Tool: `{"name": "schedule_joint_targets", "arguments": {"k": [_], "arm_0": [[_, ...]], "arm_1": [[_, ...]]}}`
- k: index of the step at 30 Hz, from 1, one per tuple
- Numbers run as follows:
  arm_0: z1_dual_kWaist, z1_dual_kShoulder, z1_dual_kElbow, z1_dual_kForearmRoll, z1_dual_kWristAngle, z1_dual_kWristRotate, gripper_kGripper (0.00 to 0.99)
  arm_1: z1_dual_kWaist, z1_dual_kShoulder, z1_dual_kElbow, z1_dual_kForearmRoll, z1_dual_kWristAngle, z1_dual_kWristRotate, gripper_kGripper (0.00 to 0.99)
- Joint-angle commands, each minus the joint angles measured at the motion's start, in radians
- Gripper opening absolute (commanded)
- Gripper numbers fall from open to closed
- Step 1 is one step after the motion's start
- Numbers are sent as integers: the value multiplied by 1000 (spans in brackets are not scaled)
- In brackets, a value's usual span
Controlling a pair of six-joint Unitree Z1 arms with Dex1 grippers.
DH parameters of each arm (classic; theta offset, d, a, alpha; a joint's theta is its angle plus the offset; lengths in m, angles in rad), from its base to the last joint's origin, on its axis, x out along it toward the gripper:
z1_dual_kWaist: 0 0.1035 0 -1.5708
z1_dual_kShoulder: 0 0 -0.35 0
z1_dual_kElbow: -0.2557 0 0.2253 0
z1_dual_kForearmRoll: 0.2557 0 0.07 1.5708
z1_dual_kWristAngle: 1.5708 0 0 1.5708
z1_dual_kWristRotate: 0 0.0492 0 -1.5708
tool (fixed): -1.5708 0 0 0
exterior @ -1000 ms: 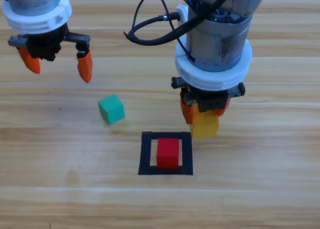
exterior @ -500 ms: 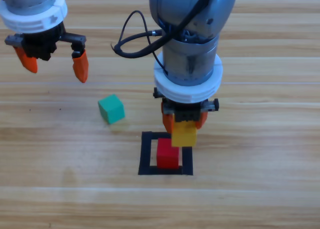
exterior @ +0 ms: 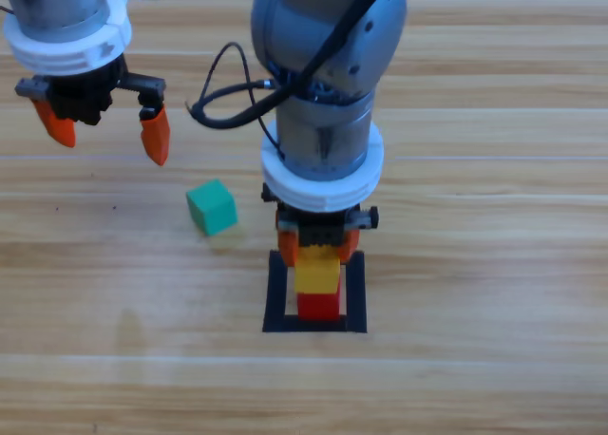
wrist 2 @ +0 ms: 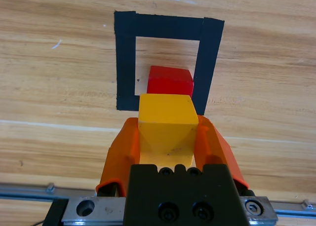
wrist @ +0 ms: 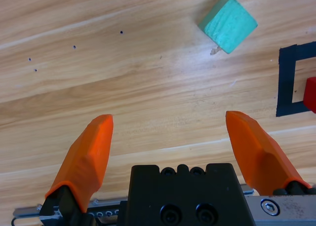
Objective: Stack the blocks in the rectangular block: red at the bottom, yellow in the middle, green on top
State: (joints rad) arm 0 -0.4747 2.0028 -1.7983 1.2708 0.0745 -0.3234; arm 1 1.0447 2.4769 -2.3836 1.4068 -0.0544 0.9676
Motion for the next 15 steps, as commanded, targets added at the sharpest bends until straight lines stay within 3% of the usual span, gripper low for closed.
{"name": "schedule_joint_targets", "arguments": {"k": [1,15], "arm_0": [[19,45,30,-11,-12,7,971],[19,42,42,-24,-13,-3,969]], "arm_1": [[14,74,-6,11,18,10,0],[-8,99,-16,11,18,3,0]]}}
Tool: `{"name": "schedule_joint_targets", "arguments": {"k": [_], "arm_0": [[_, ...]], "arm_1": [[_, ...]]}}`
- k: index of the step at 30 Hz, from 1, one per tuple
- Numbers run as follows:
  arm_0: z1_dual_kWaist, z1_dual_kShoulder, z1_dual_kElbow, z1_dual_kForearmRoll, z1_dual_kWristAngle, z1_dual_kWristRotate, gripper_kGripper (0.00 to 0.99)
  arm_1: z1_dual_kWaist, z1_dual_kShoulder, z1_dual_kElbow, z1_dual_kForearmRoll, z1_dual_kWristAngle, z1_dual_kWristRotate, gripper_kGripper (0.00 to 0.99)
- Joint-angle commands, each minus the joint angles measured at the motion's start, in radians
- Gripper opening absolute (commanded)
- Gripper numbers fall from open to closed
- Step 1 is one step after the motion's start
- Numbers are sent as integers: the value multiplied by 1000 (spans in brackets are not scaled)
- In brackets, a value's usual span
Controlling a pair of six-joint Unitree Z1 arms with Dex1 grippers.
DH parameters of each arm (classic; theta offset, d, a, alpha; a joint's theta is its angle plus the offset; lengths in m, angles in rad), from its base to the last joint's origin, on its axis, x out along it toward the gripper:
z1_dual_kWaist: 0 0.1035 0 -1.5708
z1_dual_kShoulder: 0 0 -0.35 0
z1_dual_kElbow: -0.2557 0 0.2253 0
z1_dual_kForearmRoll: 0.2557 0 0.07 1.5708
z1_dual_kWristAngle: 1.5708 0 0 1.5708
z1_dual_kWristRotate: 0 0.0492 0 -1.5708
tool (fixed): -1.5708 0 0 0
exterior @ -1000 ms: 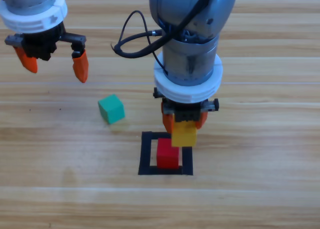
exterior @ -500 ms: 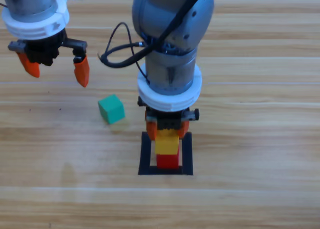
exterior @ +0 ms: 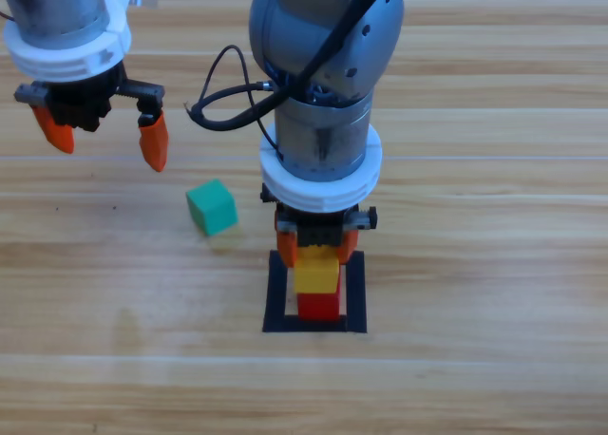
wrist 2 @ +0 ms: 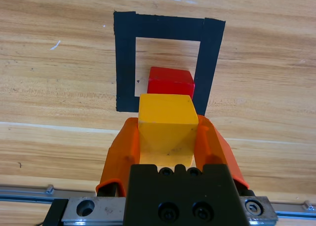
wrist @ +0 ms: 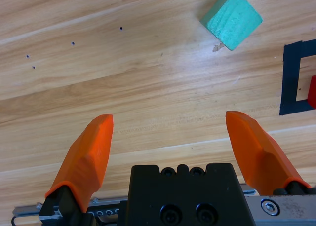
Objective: Stack the blocks in the rectangular block: red at the bottom, yellow in the middle, green on top
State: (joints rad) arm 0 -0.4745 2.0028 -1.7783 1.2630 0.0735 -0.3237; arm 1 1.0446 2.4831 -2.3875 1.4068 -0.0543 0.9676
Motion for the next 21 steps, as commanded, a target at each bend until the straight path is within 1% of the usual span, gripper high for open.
{"name": "schedule_joint_targets", "arguments": {"k": [1,18,19,20,21], "arm_0": [[19,40,22,-16,-12,-3,969],[19,34,31,-20,-12,0,965],[19,34,33,-22,-12,0,965],[19,34,34,-23,-12,0,965],[19,34,36,-23,-12,0,965]], "arm_1": [[-8,92,-13,11,17,3,0],[-24,108,-7,14,17,-6,0],[-26,109,-7,15,19,-6,64],[-26,108,-7,17,19,-7,449],[-24,106,-9,17,19,-9,811]]}}
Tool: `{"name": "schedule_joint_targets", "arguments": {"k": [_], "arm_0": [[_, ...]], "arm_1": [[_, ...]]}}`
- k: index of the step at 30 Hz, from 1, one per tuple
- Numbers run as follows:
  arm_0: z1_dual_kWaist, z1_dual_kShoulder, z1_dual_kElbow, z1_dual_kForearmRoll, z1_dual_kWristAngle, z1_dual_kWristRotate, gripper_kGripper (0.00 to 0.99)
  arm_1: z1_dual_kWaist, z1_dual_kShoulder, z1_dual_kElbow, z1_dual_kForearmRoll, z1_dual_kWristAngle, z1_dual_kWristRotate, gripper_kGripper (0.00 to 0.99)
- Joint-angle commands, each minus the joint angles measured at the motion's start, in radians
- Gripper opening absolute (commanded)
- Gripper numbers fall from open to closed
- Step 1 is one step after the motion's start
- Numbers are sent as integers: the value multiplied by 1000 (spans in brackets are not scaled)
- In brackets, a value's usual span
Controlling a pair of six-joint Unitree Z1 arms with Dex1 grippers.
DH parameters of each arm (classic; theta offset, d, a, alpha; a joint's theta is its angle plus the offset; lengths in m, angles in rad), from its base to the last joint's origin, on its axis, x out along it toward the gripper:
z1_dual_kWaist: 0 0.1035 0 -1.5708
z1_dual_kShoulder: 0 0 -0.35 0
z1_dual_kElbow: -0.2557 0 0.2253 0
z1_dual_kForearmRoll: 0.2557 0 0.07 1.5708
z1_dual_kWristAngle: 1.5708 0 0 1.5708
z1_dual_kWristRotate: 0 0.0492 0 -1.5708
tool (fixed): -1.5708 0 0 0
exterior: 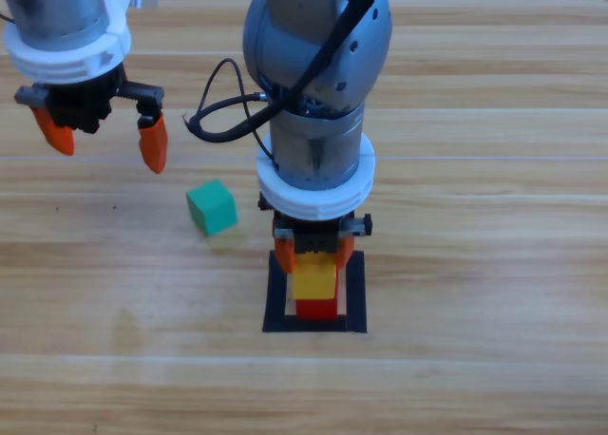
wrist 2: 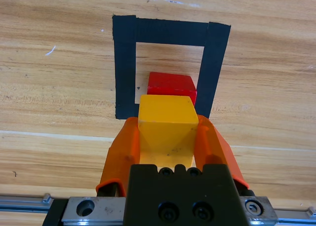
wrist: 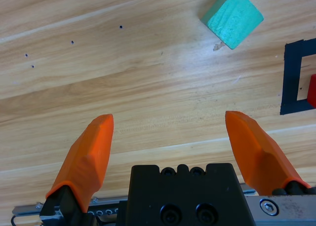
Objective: Stack the blocks in the rectangular block: red at the bottom, yellow in the middle, green on top
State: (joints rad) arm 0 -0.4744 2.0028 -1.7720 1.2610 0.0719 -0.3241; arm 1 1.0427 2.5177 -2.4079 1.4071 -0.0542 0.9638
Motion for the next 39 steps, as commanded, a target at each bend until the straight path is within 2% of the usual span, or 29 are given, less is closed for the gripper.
{"name": "schedule_joint_targets", "arguments": {"k": [1,9,15,22,24,25,26,28,29,32,36,39], "arm_0": [[19,34,29,-23,-11,0,965],[19,36,31,-26,-11,0,963],[19,48,-6,-26,-12,7,966],[17,162,-138,-20,-14,36,982],[8,200,-149,-20,-14,54,976],[7,214,-146,-23,-14,62,977],[3,228,-147,-25,-9,66,979],[-4,248,-159,-28,-7,88,980],[-9,257,-165,-28,-3,103,980],[-20,275,-165,-29,-3,151,974],[-38,274,-162,-37,-4,204,976],[-53,272,-161,-38,-14,237,977]], "arm_1": [[-24,67,13,16,17,-10,983],[-30,-57,13,33,-13,-56,990],[-41,-320,78,35,-46,-148,990],[-161,-530,211,-7,11,-385,990],[-205,-589,336,-100,71,-471,990],[-240,-640,448,-188,128,-524,989],[-274,-691,564,-292,194,-571,989],[-363,-812,880,-602,396,-659,989],[-374,-844,984,-720,432,-680,989],[-374,-820,1103,-818,428,-767,988],[-356,-731,1179,-847,407,-807,989],[-356,-778,1234,-873,389,-838,989]]}}
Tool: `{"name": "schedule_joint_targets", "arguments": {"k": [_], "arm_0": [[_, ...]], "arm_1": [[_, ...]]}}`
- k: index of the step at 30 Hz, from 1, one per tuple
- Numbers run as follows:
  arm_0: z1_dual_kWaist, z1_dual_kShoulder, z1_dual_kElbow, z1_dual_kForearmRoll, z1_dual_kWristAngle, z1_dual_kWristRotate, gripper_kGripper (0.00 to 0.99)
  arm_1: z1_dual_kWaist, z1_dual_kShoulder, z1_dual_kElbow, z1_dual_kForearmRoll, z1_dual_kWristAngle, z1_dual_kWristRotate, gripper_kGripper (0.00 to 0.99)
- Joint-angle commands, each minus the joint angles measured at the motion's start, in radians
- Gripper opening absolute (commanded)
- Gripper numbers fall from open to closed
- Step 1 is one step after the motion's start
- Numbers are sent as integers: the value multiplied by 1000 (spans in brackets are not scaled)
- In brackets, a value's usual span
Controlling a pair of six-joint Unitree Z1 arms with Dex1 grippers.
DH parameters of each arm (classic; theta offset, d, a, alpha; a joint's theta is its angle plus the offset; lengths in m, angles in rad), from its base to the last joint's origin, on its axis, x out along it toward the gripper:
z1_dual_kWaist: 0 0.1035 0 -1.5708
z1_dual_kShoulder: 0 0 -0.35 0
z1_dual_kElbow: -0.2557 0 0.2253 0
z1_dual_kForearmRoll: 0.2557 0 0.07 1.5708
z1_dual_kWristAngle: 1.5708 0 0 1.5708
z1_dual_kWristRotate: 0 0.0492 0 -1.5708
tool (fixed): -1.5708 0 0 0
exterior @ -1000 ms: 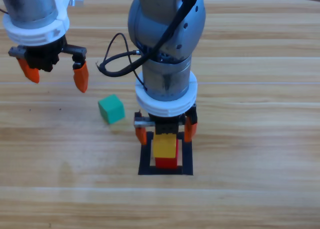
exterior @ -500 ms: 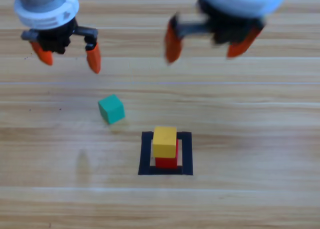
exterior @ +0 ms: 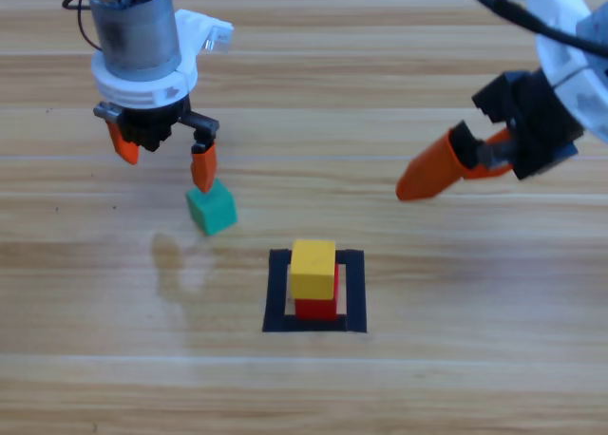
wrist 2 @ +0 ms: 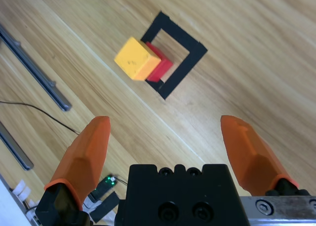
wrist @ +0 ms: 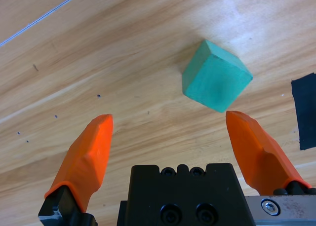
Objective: Stack the blocks in the rectangular block: red at the bottom, yellow in the middle, green on top
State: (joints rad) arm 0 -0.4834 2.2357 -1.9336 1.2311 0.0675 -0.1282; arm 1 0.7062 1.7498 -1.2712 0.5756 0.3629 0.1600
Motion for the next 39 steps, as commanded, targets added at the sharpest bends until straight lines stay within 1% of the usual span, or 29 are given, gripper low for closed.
{"name": "schedule_joint_targets", "arguments": {"k": [1,2,4,6,9,11,12,15,16,18,20,21,28,33,39], "arm_0": [[-47,38,1,-9,-14,47,979],[-50,38,-1,-9,-25,59,979],[-55,36,-1,-9,-38,70,979],[-58,36,-2,-9,-54,85,979],[-63,41,-1,-10,-74,107,976],[-63,45,1,-10,-75,114,979],[-63,50,1,-12,-74,114,979],[-63,70,4,-21,-72,125,976],[-63,73,7,-25,-71,127,976],[-63,78,19,-39,-66,130,974],[-63,84,45,-70,-61,133,969],[-63,85,53,-78,-57,131,969],[-66,85,107,-150,-57,133,966],[-66,88,114,-168,-57,130,965],[-67,96,130,-191,-54,130,968]], "arm_1": [[-19,-42,107,-42,-35,-59,989],[-19,-73,121,-42,-33,-89,989],[-19,-138,148,-36,-4,-209,990],[-19,-181,164,-36,2,-274,990],[-19,-216,177,-36,62,-332,990],[-19,-217,179,-36,116,-361,990],[-19,-219,182,-37,128,-369,990],[-19,-243,194,-46,211,-402,990],[-19,-259,207,-60,223,-405,990],[-19,-282,228,-89,223,-405,990],[-19,-305,273,-160,223,-404,989],[-19,-311,279,-169,223,-404,989],[-19,-332,283,-174,223,-404,989],[-19,-389,338,-250,229,-401,989],[-19,-381,345,-263,228,-401,989]]}}
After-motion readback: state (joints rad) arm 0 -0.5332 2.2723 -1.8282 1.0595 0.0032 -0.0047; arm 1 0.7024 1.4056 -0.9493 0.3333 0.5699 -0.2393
